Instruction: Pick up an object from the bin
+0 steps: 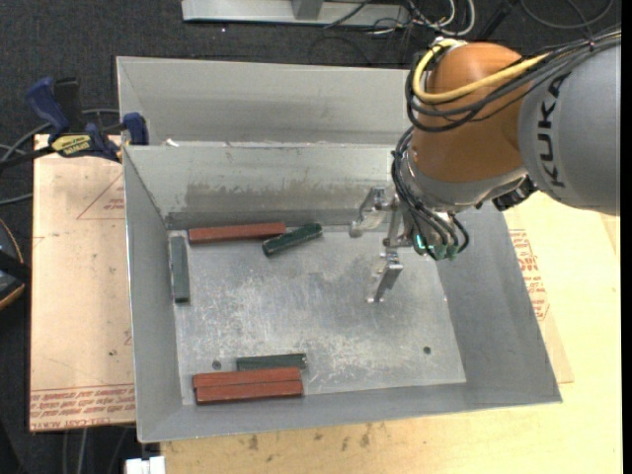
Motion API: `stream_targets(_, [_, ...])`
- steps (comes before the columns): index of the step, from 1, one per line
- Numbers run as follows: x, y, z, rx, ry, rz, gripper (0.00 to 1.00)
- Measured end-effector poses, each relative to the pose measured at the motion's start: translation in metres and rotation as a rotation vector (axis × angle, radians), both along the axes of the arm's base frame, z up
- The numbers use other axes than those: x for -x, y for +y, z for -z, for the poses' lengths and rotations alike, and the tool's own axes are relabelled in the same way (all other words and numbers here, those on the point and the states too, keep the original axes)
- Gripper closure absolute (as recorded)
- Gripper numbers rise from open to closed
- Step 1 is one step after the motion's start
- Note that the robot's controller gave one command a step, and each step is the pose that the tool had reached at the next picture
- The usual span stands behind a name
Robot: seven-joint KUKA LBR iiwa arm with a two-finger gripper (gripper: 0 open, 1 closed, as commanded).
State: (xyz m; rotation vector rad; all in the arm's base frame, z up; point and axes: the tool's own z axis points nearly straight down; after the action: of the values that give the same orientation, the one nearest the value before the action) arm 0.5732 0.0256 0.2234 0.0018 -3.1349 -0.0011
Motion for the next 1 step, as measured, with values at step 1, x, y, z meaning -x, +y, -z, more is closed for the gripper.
stream_targets(1, [-0.0015,-0.0001,-0.0042,0.000,-0.008,0.001,0.00])
